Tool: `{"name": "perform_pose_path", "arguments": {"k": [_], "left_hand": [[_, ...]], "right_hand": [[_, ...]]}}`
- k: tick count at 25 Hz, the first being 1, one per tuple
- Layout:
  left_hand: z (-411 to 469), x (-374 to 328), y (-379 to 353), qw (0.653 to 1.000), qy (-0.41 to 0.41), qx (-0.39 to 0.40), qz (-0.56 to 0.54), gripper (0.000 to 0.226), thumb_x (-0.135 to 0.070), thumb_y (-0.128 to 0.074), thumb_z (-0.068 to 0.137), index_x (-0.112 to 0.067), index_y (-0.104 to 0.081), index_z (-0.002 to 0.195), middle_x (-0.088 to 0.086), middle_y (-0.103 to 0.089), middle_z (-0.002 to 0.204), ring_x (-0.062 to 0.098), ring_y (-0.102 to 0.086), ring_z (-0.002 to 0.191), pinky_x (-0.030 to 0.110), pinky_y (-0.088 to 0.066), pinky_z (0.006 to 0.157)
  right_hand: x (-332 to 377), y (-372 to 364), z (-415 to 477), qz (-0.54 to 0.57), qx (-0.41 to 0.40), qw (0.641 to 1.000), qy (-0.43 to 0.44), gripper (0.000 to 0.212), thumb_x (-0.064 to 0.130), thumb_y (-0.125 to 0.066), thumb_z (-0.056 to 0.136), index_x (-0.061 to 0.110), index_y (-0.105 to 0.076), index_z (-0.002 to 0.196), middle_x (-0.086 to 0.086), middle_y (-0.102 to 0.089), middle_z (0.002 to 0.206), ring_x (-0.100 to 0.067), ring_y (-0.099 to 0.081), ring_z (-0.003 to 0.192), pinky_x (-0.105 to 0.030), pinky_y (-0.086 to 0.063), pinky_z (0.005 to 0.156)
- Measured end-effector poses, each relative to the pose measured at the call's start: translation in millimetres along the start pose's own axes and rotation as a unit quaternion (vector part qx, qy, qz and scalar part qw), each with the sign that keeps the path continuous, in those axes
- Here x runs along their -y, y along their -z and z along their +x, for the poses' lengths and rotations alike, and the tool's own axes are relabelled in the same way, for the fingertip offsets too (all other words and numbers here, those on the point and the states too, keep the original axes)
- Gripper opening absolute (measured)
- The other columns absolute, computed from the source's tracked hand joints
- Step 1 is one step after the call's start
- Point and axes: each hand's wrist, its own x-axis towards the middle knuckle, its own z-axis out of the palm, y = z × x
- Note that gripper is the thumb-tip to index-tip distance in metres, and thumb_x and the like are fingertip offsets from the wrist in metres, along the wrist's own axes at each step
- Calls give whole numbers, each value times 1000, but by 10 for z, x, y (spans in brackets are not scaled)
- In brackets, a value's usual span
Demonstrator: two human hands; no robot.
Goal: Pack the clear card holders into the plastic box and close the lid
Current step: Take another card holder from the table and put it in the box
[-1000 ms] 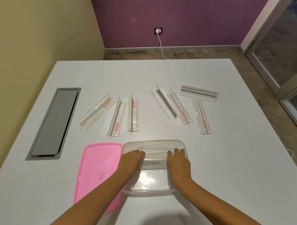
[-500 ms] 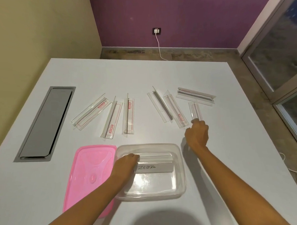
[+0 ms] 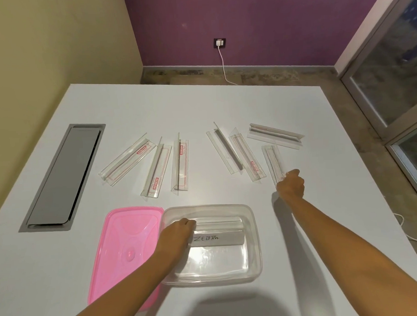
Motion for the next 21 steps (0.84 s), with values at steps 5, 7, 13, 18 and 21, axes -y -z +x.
{"name": "perform_pose_path", "arguments": {"k": [5,7,13,18,21], "left_hand": [[28,8,3,996,-8,27,83,33,-3,-50,85,-13,-51,116,3,-59,113,24,-56,104,34,-47,77],[38,22,-25,996,-17,17,89,45,-1,-49,84,-16,-48,126,1,-54,128,25,-52,111,31,-41,85],[9,-28,11,997,-69,-27,38,67,-21,-62,88,-20,-27,145,-1,-42,144,21,-49,122,33,-49,90],[-127,-136,309,958,-146,-242,-48,72,-31,-73,80,-17,-36,140,7,-40,144,25,-44,128,37,-45,99],[-180,-48,450,938,-158,-308,-29,86,-36,-80,71,-16,-33,140,12,-35,146,27,-36,132,40,-32,107]], "right_hand": [[-39,92,-3,78,38,991,-98,50,10,-46,94,3,-22,138,-26,-51,131,-43,-52,116,-49,-42,98],[-80,181,-54,147,90,979,-108,53,31,-48,96,6,-24,137,-21,-47,137,-41,-50,120,-48,-43,97],[-184,511,-435,279,249,926,-40,59,26,-76,79,11,-43,126,-9,-55,124,-26,-59,99,-27,-42,63],[-89,638,-939,249,337,901,118,47,13,-77,77,14,-58,121,-7,-55,121,-20,-59,101,-26,-49,80],[6,641,-1243,71,356,894,261,54,26,-77,76,22,-57,127,2,-58,120,-12,-56,109,-28,-44,95]]}}
